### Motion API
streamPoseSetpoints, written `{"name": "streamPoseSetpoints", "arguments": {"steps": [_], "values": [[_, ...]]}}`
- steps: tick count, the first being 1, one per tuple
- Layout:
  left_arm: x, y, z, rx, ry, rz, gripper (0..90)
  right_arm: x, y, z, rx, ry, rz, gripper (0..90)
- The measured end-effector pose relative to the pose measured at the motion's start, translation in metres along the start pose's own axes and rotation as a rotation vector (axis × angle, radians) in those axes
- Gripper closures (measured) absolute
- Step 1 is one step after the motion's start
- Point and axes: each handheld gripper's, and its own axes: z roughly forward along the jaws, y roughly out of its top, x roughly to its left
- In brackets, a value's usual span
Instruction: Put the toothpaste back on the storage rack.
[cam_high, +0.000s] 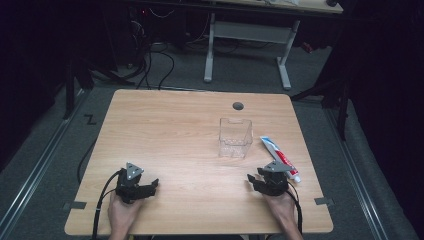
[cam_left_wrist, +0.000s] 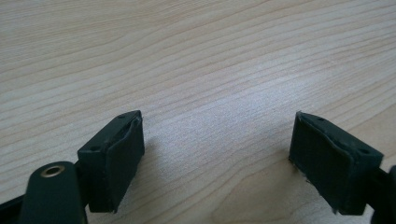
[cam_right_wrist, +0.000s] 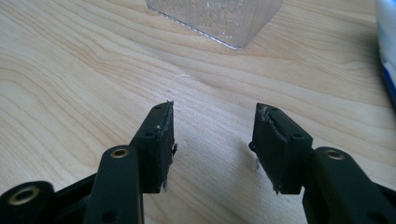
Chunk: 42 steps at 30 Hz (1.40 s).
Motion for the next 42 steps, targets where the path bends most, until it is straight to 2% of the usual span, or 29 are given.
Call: {"name": "streamPoseSetpoints", "arguments": {"steps": [8, 14, 18, 22, 29, 34, 42], "values": [[0.0, 0.0, 0.0, -0.002, 0.002, -0.004, 18.8, -0.007, -0.003, -0.017, -0.035, 0.018, 0.021, 51.8], [0.0, 0.0, 0.0, -0.002, 0.003, -0.005, 19.0, -0.011, -0.005, -0.024, -0.045, 0.009, 0.025, 52.4], [0.0, 0.0, -0.001, -0.007, 0.009, -0.013, 20.3, -0.013, -0.007, -0.029, -0.051, 0.026, 0.012, 56.1], [0.001, 0.0, -0.001, -0.009, 0.012, -0.015, 22.5, -0.017, -0.007, -0.033, -0.068, 0.031, 0.03, 57.5], [0.0, 0.0, -0.001, -0.008, 0.013, -0.014, 22.5, -0.025, -0.005, -0.043, -0.075, -0.001, 0.032, 58.1], [0.0, 0.0, -0.001, -0.008, 0.014, -0.014, 22.7, -0.033, -0.007, -0.05, -0.077, 0.0, 0.039, 60.8], [0.001, 0.0, -0.001, -0.008, 0.012, -0.017, 22.9, -0.047, -0.004, -0.061, -0.095, -0.043, 0.055, 56.8]]}}
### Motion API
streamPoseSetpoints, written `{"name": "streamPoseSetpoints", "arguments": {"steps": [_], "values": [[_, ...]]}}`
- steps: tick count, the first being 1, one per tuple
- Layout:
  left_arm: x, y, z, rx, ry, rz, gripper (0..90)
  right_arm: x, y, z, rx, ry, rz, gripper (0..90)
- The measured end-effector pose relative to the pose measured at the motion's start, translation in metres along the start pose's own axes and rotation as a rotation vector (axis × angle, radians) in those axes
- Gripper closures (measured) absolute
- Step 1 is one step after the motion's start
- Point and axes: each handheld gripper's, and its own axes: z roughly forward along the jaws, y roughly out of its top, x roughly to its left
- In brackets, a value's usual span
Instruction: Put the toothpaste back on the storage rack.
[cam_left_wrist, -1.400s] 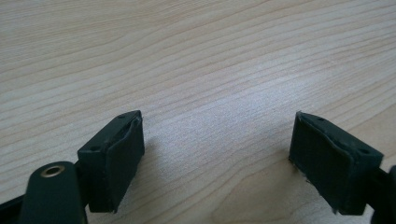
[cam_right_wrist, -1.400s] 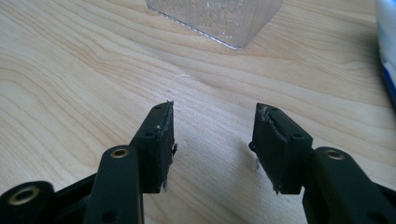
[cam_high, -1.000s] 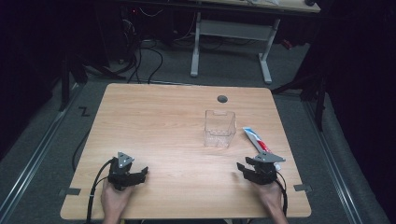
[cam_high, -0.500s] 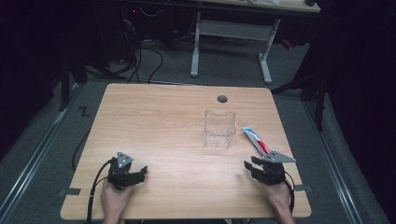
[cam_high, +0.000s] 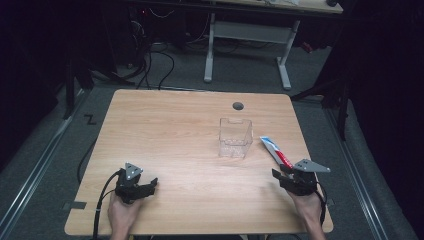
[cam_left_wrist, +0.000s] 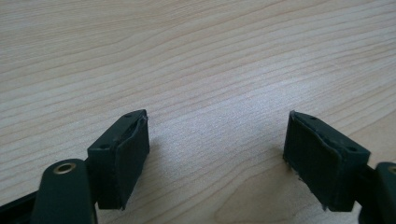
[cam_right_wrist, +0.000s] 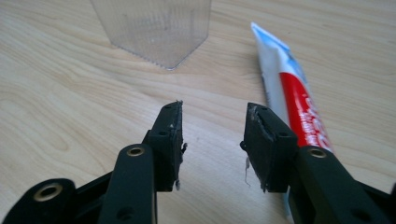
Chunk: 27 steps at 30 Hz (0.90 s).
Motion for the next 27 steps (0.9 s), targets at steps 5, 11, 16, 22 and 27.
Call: {"name": "streamPoseSetpoints", "arguments": {"steps": [5, 11, 16, 22, 27], "values": [[0.0, 0.0, 0.0, 0.001, -0.001, -0.001, 22.8, -0.007, 0.003, -0.004, 0.002, -0.015, 0.018, 55.6], [0.0, 0.0, 0.0, 0.001, -0.001, 0.0, 22.6, -0.018, 0.008, -0.008, -0.007, -0.038, 0.039, 55.2], [0.0, 0.0, 0.0, 0.0, 0.001, 0.0, 22.6, -0.024, 0.02, -0.009, -0.002, -0.052, 0.023, 55.3], [0.0, 0.0, 0.0, 0.0, 0.002, 0.001, 22.6, -0.031, 0.029, -0.008, -0.009, -0.071, 0.046, 56.7], [0.0, 0.0, 0.0, -0.001, 0.002, 0.001, 22.6, -0.036, 0.036, -0.004, 0.026, -0.091, 0.048, 57.3]]}}
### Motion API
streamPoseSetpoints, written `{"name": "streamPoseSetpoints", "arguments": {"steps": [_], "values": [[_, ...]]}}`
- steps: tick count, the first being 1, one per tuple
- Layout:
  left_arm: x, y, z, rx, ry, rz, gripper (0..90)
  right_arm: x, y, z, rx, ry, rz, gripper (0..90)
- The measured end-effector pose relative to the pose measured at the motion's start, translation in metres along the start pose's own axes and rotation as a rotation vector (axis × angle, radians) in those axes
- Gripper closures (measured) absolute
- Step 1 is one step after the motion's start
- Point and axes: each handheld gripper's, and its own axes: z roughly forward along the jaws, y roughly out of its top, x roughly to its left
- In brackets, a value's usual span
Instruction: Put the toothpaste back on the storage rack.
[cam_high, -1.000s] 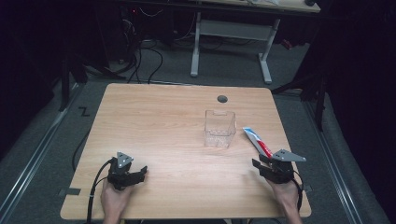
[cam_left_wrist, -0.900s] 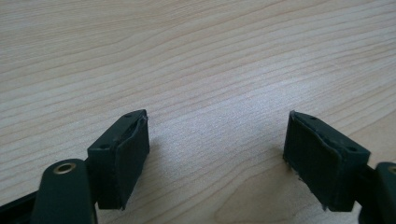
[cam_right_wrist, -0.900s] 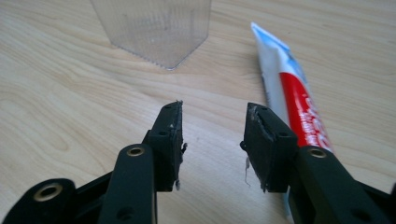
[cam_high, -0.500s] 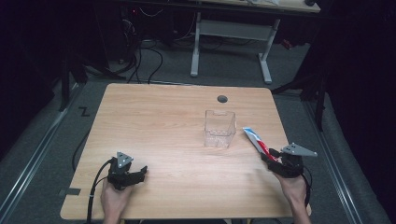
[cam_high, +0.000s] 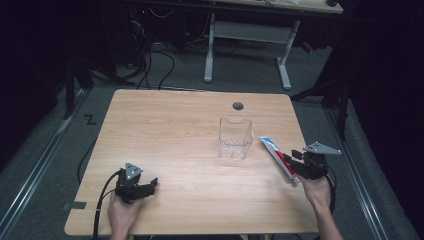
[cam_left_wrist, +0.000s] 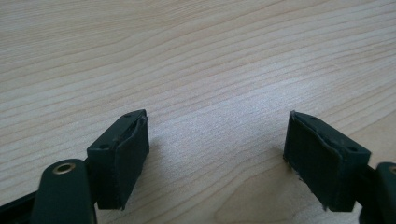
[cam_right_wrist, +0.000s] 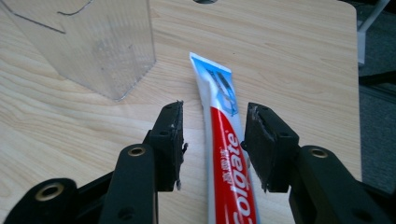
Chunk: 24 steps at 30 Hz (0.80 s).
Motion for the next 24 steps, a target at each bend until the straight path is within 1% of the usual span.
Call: {"name": "streamPoseSetpoints", "arguments": {"steps": [4, 7, 9, 11, 12, 17, 24], "values": [[0.0, 0.0, 0.0, 0.002, 0.0, 0.0, 23.0, -0.003, 0.01, 0.005, 0.041, -0.019, -0.024, 59.5], [0.0, 0.0, 0.0, 0.002, 0.001, -0.001, 23.2, -0.004, 0.018, 0.012, 0.081, -0.024, -0.039, 61.0], [0.0, 0.0, 0.0, 0.002, 0.0, -0.001, 23.2, -0.003, 0.024, 0.02, 0.111, -0.024, -0.058, 61.3], [0.0, 0.0, 0.0, 0.001, 0.0, -0.001, 23.2, -0.003, 0.025, 0.022, 0.116, -0.026, -0.062, 61.3], [0.0, 0.0, 0.0, 0.002, 0.0, -0.001, 23.2, -0.003, 0.027, 0.026, 0.132, -0.025, -0.06, 61.3], [0.0, 0.0, 0.0, 0.002, 0.0, -0.001, 23.2, -0.003, 0.035, 0.037, 0.16, -0.023, -0.066, 60.8], [0.0, 0.0, 0.0, 0.002, 0.001, 0.0, 23.2, -0.004, 0.043, 0.055, 0.222, -0.023, -0.068, 59.9]]}}
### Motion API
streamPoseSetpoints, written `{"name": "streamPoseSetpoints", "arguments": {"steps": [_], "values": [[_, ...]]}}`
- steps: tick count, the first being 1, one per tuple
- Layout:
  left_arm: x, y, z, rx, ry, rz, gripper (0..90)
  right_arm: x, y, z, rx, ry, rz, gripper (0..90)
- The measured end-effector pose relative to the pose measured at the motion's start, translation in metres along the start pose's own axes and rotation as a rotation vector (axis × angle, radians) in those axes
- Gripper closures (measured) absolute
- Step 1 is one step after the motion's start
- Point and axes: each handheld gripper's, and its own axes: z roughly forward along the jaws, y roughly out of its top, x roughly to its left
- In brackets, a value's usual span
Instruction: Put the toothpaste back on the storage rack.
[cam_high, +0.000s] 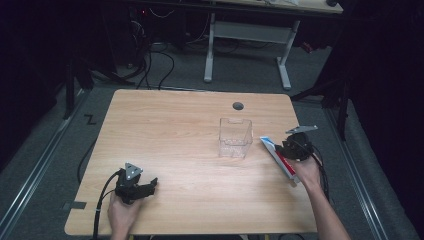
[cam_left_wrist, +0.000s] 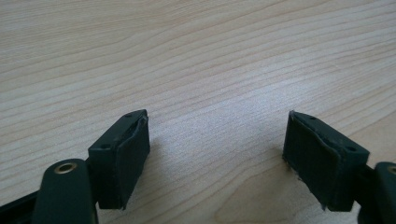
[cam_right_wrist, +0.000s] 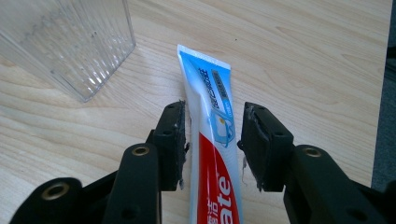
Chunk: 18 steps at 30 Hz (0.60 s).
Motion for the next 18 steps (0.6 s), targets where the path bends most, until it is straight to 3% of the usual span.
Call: {"name": "streamPoseSetpoints", "arguments": {"steps": [18], "values": [[0.0, 0.0, 0.0, 0.0, 0.0, 0.0, 23.2, -0.001, 0.011, 0.031, 0.131, -0.003, -0.012, 57.5]]}}
